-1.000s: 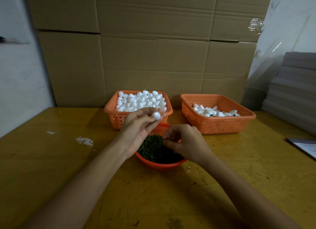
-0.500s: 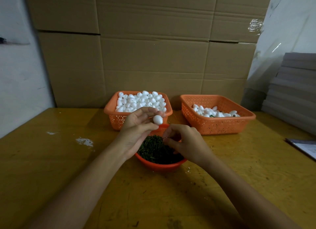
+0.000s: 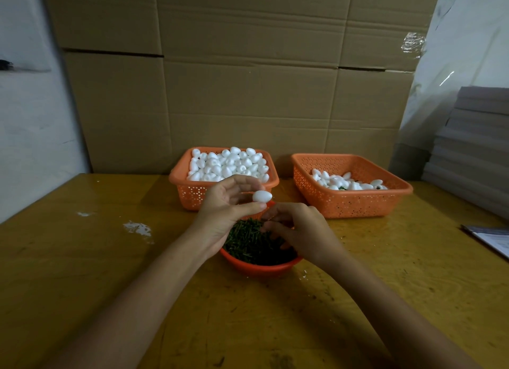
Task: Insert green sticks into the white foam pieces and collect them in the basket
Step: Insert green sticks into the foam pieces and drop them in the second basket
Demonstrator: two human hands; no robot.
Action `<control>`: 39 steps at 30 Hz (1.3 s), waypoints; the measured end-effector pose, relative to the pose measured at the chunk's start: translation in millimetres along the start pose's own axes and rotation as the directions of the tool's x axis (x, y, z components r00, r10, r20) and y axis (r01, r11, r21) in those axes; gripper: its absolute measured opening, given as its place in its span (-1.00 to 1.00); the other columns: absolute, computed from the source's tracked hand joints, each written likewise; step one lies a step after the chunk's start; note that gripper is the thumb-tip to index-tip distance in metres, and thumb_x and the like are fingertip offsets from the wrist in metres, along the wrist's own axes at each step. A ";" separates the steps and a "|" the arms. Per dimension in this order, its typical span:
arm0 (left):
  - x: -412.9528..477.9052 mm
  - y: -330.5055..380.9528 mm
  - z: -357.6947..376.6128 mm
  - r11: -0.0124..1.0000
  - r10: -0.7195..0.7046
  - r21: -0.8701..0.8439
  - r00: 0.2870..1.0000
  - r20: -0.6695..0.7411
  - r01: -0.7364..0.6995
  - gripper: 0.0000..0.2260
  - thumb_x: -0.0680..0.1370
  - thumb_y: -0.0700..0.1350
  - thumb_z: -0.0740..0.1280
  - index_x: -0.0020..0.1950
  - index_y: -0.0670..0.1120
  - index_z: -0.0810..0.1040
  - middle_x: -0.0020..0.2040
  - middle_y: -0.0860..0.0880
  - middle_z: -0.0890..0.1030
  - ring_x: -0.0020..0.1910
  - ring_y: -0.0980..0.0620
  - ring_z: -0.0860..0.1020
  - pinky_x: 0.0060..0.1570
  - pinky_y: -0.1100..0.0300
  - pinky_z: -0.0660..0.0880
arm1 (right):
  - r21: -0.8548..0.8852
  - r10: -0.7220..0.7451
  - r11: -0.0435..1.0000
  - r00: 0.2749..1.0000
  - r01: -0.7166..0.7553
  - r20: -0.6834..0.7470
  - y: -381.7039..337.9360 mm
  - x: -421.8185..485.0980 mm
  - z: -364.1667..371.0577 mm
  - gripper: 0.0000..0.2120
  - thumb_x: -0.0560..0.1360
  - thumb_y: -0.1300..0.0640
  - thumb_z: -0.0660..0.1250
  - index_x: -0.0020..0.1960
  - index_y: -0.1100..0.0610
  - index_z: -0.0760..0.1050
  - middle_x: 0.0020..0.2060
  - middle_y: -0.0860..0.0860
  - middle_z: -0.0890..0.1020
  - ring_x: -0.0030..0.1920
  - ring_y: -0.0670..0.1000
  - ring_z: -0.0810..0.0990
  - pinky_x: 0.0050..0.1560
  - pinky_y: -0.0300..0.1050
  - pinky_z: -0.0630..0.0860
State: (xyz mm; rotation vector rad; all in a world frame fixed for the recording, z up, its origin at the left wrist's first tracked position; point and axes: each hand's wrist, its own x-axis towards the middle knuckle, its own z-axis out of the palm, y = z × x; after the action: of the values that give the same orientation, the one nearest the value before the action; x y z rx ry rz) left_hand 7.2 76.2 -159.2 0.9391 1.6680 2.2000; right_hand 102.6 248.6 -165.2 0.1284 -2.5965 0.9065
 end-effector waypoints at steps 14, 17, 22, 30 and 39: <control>-0.1 -0.1 5.9 0.995 0.002 -0.096 0.998 -0.065 -0.008 -0.78 0.59 -0.33 0.45 0.17 -0.10 0.72 0.12 -0.13 0.73 0.12 -0.17 0.73 0.18 0.06 0.66 | 0.172 0.042 0.985 0.998 -0.034 -0.044 -1.3 -1.9 -1.9 -0.93 0.67 0.19 0.34 0.14 0.13 0.49 0.02 -0.04 0.76 -0.16 -0.04 0.75 -0.28 0.05 0.71; 1.5 -2.9 4.6 0.995 -0.013 -0.097 0.994 -0.106 0.002 -0.81 0.59 -0.29 0.46 0.18 -0.13 0.70 0.09 -0.15 0.74 0.14 -0.16 0.72 0.17 0.05 0.66 | 0.234 0.039 0.972 0.996 -0.020 -0.078 -2.1 -1.6 -2.2 -0.94 0.67 0.18 0.33 0.13 0.13 0.47 -0.01 -0.02 0.76 -0.18 0.00 0.75 -0.33 0.03 0.70; 3.2 -4.7 1.2 0.993 -0.032 -0.117 0.994 -0.103 0.020 -0.80 0.59 -0.29 0.46 0.21 -0.14 0.69 0.10 -0.17 0.74 0.12 -0.13 0.73 0.14 0.06 0.67 | 0.329 0.053 0.944 0.986 0.003 -0.159 -6.2 -2.9 -3.3 -0.93 0.66 0.15 0.36 0.14 0.07 0.51 -0.10 0.00 0.75 -0.23 0.04 0.75 -0.41 -0.05 0.65; 1.5 -3.0 1.0 0.986 -0.050 -0.161 0.995 -0.081 0.037 -0.79 0.59 -0.27 0.46 0.22 -0.17 0.67 0.10 -0.20 0.74 0.13 -0.17 0.73 0.04 0.14 0.68 | 0.325 0.033 0.945 0.985 0.025 -0.172 -8.9 -4.2 -4.6 -0.89 0.69 0.19 0.31 0.21 0.13 0.50 0.00 -0.03 0.74 -0.19 0.04 0.75 -0.41 0.01 0.67; 0.7 -1.9 2.8 0.994 -0.053 -0.097 0.995 -0.083 0.045 -0.80 0.55 -0.28 0.50 0.17 -0.14 0.69 0.08 -0.16 0.75 0.05 -0.11 0.75 -0.01 0.19 0.67 | 0.273 -0.014 0.961 0.992 0.047 -0.122 -6.3 -4.9 -5.8 -0.91 0.68 0.21 0.32 0.14 0.11 0.43 -0.01 -0.01 0.75 -0.20 0.02 0.75 -0.40 0.04 0.68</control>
State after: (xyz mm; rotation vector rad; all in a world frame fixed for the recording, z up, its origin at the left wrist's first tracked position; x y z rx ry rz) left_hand 8.0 79.4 -160.3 0.7823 1.5879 2.2939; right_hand 110.4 247.0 -159.3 0.1824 -2.3412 1.2223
